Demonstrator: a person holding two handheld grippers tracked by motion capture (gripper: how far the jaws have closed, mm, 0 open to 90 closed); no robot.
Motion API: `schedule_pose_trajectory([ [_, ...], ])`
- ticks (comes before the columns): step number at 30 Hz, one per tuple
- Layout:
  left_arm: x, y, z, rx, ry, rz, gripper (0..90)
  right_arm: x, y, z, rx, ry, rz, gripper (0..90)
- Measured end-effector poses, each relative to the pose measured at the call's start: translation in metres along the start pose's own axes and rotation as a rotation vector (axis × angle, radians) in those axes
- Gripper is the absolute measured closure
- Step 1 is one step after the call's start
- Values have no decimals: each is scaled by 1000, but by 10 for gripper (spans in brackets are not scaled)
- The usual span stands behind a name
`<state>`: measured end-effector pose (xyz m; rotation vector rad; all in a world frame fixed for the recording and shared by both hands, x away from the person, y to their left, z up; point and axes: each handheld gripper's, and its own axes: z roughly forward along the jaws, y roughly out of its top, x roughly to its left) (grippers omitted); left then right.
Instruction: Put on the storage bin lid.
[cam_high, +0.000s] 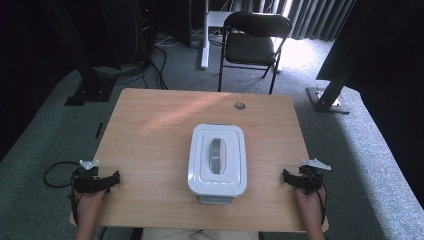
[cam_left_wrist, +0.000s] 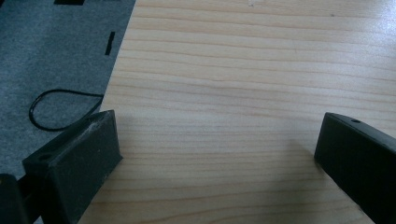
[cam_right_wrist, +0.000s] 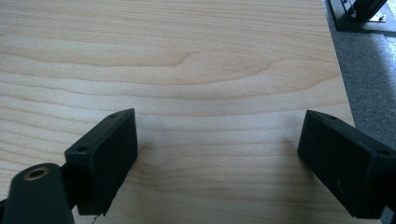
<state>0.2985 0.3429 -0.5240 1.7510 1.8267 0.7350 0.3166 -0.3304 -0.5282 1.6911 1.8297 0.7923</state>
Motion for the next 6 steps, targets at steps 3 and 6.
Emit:
schedule_pose_trajectory([
  [3, 0, 0, 1, -1, 4, -6, 7, 0, 0, 0, 0, -2, 3, 116],
  [6, 0, 0, 1, -1, 5, -7, 7, 0, 0, 0, -1, -7, 9, 125],
])
